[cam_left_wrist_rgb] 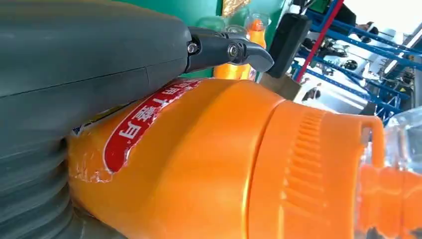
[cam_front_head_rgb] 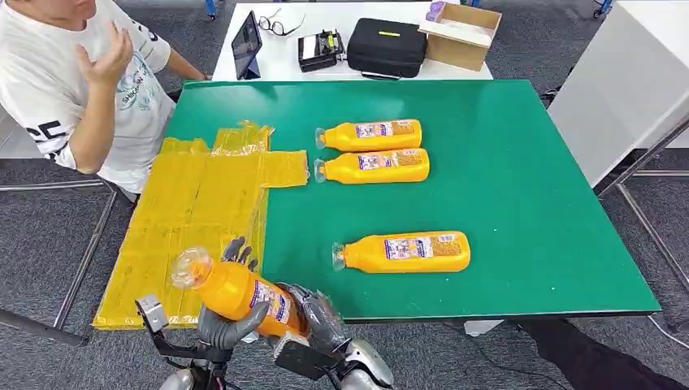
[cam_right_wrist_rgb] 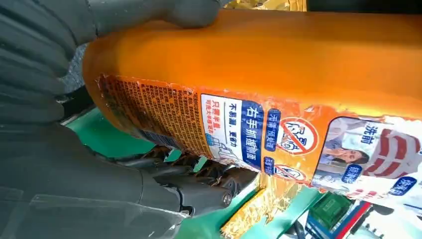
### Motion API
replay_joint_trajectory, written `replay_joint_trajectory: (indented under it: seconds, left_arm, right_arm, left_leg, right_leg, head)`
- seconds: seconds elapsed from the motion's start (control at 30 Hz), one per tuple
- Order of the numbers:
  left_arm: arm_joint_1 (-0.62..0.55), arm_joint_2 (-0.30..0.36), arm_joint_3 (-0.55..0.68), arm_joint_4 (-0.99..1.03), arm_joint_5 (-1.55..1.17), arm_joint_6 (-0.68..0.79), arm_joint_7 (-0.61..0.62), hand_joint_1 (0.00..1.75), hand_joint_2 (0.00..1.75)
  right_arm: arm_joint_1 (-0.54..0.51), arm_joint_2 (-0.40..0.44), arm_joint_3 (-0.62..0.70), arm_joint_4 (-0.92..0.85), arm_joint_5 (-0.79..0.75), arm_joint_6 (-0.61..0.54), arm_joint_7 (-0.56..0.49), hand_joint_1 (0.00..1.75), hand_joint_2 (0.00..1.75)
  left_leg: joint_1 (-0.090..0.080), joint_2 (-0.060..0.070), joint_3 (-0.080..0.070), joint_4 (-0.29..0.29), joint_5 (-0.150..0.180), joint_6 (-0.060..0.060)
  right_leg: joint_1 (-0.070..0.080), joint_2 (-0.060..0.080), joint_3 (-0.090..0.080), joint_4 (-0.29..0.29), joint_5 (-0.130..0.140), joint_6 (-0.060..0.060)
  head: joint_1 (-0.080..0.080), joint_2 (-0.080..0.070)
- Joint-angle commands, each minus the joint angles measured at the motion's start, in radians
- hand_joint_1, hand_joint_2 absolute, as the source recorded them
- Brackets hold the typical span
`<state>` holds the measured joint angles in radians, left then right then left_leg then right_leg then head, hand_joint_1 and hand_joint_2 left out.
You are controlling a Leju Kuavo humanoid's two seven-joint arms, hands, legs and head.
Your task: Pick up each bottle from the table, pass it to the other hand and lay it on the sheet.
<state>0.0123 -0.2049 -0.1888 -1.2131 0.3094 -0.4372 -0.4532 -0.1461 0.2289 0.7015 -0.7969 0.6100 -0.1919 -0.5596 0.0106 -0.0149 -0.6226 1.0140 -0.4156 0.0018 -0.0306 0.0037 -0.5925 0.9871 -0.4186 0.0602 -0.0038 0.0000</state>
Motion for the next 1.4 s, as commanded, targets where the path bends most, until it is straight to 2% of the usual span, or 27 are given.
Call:
replay_joint_trajectory:
  seconds: [0.03,0.3,0.47,0.5,0.53,0.57,0.6,0.63,0.67,0.7,0.73,0.8,0.83,1.03,1.07,1.17,1.27,1.37,1.4]
  left_arm:
    - [-0.042,0.006,-0.044,0.059,-0.027,-0.020,-0.019,1.75,1.75]
    - [-0.036,-0.001,-0.020,0.001,-0.009,-0.024,-0.018,1.75,1.75]
    - [-0.048,0.019,-0.011,-0.078,-0.035,-0.010,-0.027,1.75,1.75]
    - [-0.052,0.021,-0.007,-0.090,-0.037,-0.008,-0.026,1.75,1.75]
    - [-0.056,0.022,-0.003,-0.102,-0.037,-0.006,-0.025,1.75,1.75]
    - [-0.062,0.023,0.001,-0.112,-0.051,0.010,-0.024,1.75,1.75]
    - [-0.065,0.024,0.002,-0.118,-0.057,0.017,-0.024,1.75,1.75]
    - [-0.073,0.026,0.015,-0.138,-0.078,0.044,-0.035,1.75,1.75]
    - [-0.072,0.027,0.030,-0.159,-0.090,0.071,-0.041,1.75,1.75]
    - [-0.069,0.031,0.039,-0.184,-0.098,0.084,-0.043,1.75,1.75]
    - [-0.068,0.034,0.046,-0.199,-0.099,0.085,-0.039,1.75,1.75]
    - [-0.080,0.043,0.075,-0.248,-0.175,0.173,-0.066,1.75,1.75]
    - [-0.087,0.048,0.082,-0.259,-0.173,0.174,-0.061,1.75,1.75]
    - [-0.085,0.045,0.080,-0.259,-0.171,0.174,-0.058,1.75,1.75]
    - [-0.096,0.044,0.087,-0.258,-0.208,0.218,-0.072,1.75,1.75]
    - [-0.149,0.052,0.110,-0.262,-0.234,0.275,-0.073,1.75,1.75]
    - [-0.228,0.059,0.147,-0.238,-0.365,0.441,-0.084,1.75,1.75]
    - [-0.338,0.108,0.145,-0.106,-0.784,0.783,-0.098,1.75,1.75]
    - [-0.379,0.127,0.145,-0.025,-0.910,0.845,-0.050,1.75,1.75]
  right_arm:
    - [0.014,0.007,0.036,0.075,-0.007,0.024,0.003,1.75,1.75]
    - [0.013,0.015,0.020,0.044,0.001,0.008,0.010,1.75,1.75]
    - [0.020,0.008,-0.033,-0.039,-0.019,-0.036,0.007,1.75,1.75]
    - [0.020,0.007,-0.041,-0.057,-0.019,-0.038,0.008,1.73,1.75]
    - [0.021,0.007,-0.049,-0.076,-0.021,-0.036,0.009,1.61,1.75]
    - [0.023,0.011,-0.065,-0.094,-0.026,-0.042,0.012,1.31,1.75]
    - [0.024,0.013,-0.072,-0.106,-0.026,-0.046,0.013,0.23,1.75]
    - [0.027,0.021,-0.096,-0.141,-0.034,-0.069,0.012,0.00,1.75]
    - [0.035,0.032,-0.120,-0.170,-0.036,-0.114,0.011,0.00,1.75]
    - [0.039,0.031,-0.122,-0.207,-0.025,-0.137,0.012,0.00,0.00]
    - [0.045,0.029,-0.125,-0.241,-0.023,-0.138,0.021,0.00,0.00]
    - [0.076,0.033,-0.157,-0.388,-0.057,-0.228,-0.031,0.00,0.00]
    - [0.082,0.023,-0.151,-0.440,-0.059,-0.217,-0.007,0.00,0.00]
    - [0.091,0.017,-0.147,-0.456,-0.057,-0.212,0.002,0.00,0.00]
    - [0.092,0.020,-0.153,-0.478,-0.089,-0.237,-0.044,0.00,0.00]
    - [0.100,-0.009,-0.149,-0.621,-0.129,-0.243,-0.053,0.00,0.00]
    - [0.109,-0.028,-0.151,-0.743,-0.167,-0.246,-0.046,0.00,0.00]
    - [0.109,-0.024,-0.144,-0.798,-0.219,-0.258,-0.076,0.00,0.00]
    - [0.108,-0.021,-0.137,-0.816,-0.254,-0.261,-0.097,0.00,0.00]
  left_leg:
    - [0.001,-0.001,0.003,-0.001,-0.001,0.000]
    - [0.001,-0.001,0.001,0.000,0.000,0.000]
    - [0.002,-0.001,0.002,0.001,-0.001,0.000]
    - [0.001,-0.001,0.000,0.001,0.000,0.000]
    - [0.002,-0.001,0.000,0.001,-0.001,0.000]
    - [0.003,-0.001,0.000,0.002,-0.001,0.000]
    - [0.002,-0.001,0.000,0.002,-0.002,0.000]
    - [0.003,0.000,0.000,0.002,-0.002,0.000]
    - [0.002,-0.001,-0.003,0.002,-0.001,0.000]
    - [0.002,-0.001,-0.001,0.002,-0.001,0.000]
    - [0.002,0.000,-0.001,0.002,-0.002,0.000]
    - [0.003,0.001,-0.002,0.003,-0.003,0.000]
    - [0.001,0.001,-0.005,0.002,-0.001,0.000]
    - [0.001,0.000,-0.004,0.000,0.000,0.000]
    - [0.000,-0.001,-0.005,0.000,0.000,0.000]
    - [0.001,-0.001,-0.005,0.001,0.000,0.000]
    - [0.001,-0.003,-0.008,0.002,0.000,0.000]
    - [0.001,-0.003,-0.007,0.001,0.001,0.000]
    - [0.001,-0.003,-0.007,0.000,0.002,0.000]
  right_leg:
    - [0.002,-0.003,0.005,-0.002,-0.001,-0.004]
    - [0.001,-0.001,0.002,-0.001,-0.001,-0.002]
    - [0.003,-0.003,0.005,-0.001,-0.002,-0.005]
    - [0.001,-0.002,0.002,0.000,-0.001,-0.002]
    - [0.002,-0.002,0.002,0.000,-0.001,-0.004]
    - [0.003,-0.003,0.003,0.000,-0.001,-0.005]
    - [0.003,-0.003,0.002,0.000,-0.002,-0.005]
    - [0.004,-0.002,0.003,0.000,-0.002,-0.005]
    - [0.002,-0.002,0.000,0.001,-0.001,-0.003]
    - [0.003,-0.002,0.001,0.000,-0.002,-0.004]
    - [0.003,-0.002,0.002,0.001,-0.002,-0.005]
    - [0.004,0.000,0.001,0.002,-0.002,-0.005]
    - [0.002,0.001,-0.002,0.002,-0.001,-0.003]
    - [0.001,0.000,-0.001,0.000,0.000,-0.002]
    - [0.001,-0.001,-0.002,0.000,0.000,-0.002]
    - [0.001,-0.002,-0.002,0.001,-0.001,-0.003]
    - [0.002,-0.003,-0.004,0.002,-0.001,-0.003]
    - [0.001,-0.003,-0.003,0.001,0.000,-0.002]
    - [0.001,-0.003,-0.003,0.001,0.000,-0.002]
  head:
    - [0.000,0.000]
    - [0.000,0.000]
    - [0.000,0.000]
    - [0.000,0.000]
    - [0.000,0.000]
    - [0.000,0.000]
    - [0.000,0.000]
    - [0.000,0.000]
    - [0.000,0.000]
    - [0.000,0.000]
    - [0.000,0.000]
    - [0.000,0.000]
    - [0.000,0.000]
    - [0.000,0.000]
    - [0.000,0.000]
    - [0.000,0.000]
    - [0.000,0.000]
    - [0.000,0.000]
    - [0.000,0.000]
